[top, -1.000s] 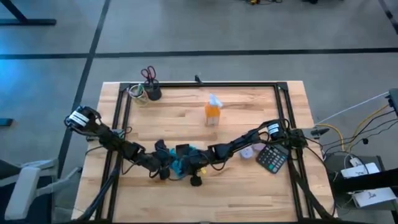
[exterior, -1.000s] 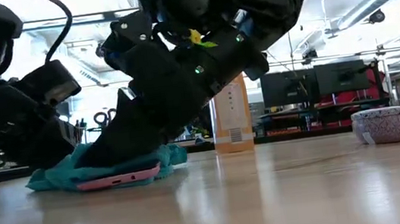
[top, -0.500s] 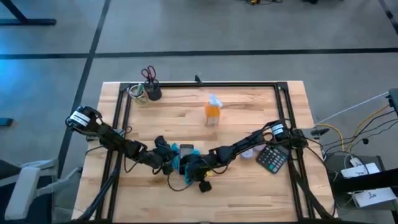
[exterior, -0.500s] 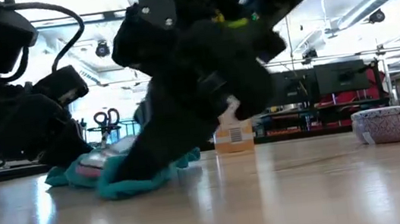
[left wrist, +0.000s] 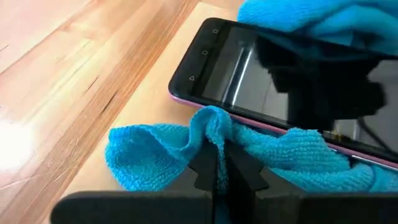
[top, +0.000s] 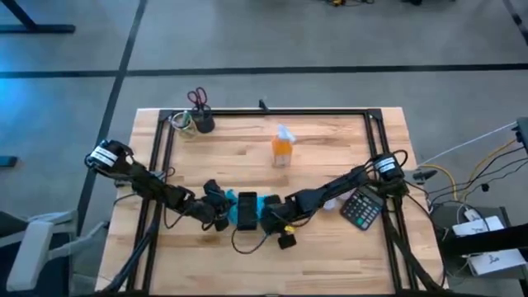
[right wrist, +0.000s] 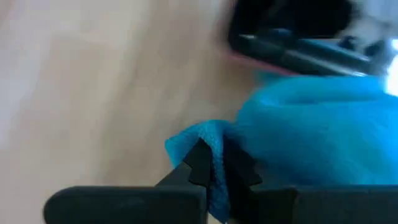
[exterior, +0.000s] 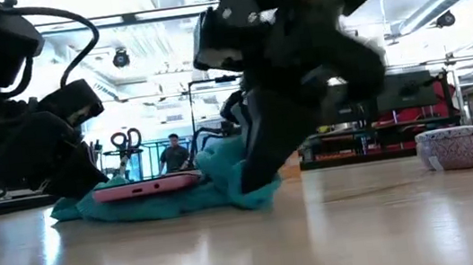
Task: Apply microfiber cloth
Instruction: Wipe the front and back of the cellphone using the blue microfiber cloth
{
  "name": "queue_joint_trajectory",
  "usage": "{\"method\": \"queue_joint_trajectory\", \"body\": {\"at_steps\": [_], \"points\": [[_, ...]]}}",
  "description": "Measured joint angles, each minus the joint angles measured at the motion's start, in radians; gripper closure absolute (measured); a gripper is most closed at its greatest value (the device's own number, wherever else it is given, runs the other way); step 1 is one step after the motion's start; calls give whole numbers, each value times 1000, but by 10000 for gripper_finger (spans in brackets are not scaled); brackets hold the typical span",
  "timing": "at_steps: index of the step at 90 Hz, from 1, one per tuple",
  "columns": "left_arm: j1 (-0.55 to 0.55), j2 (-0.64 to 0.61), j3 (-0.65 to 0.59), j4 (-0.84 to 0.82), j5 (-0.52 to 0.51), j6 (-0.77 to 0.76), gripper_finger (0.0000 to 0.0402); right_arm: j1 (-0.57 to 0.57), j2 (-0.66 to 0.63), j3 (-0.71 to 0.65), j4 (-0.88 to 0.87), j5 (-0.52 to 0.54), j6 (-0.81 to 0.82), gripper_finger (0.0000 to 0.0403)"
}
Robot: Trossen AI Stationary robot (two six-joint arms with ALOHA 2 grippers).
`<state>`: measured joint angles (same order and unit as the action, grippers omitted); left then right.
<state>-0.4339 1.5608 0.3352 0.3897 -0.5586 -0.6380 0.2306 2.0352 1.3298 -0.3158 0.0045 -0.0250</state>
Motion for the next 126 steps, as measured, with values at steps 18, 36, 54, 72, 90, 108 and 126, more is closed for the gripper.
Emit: {"method": "queue_joint_trajectory", "body": {"at_steps": [18,36,54,72,90,108,126], "points": [[-2,0,-2,26,9,21,402,-88,-1,-20,49,94,78,403],[-2,1,-3,34,12,29,402,-138,-1,-22,142,141,16,403],[-3,1,-3,37,8,35,402,-139,18,-23,216,201,-128,403],[-3,1,-3,37,6,61,402,-114,18,-14,60,198,-66,403],[-3,1,-3,37,6,84,402,-42,8,52,-234,199,-1,392],[-3,1,-3,48,34,186,402,49,8,139,-457,206,48,333],[-3,2,-5,92,72,204,402,91,7,238,-571,206,249,249]]}}
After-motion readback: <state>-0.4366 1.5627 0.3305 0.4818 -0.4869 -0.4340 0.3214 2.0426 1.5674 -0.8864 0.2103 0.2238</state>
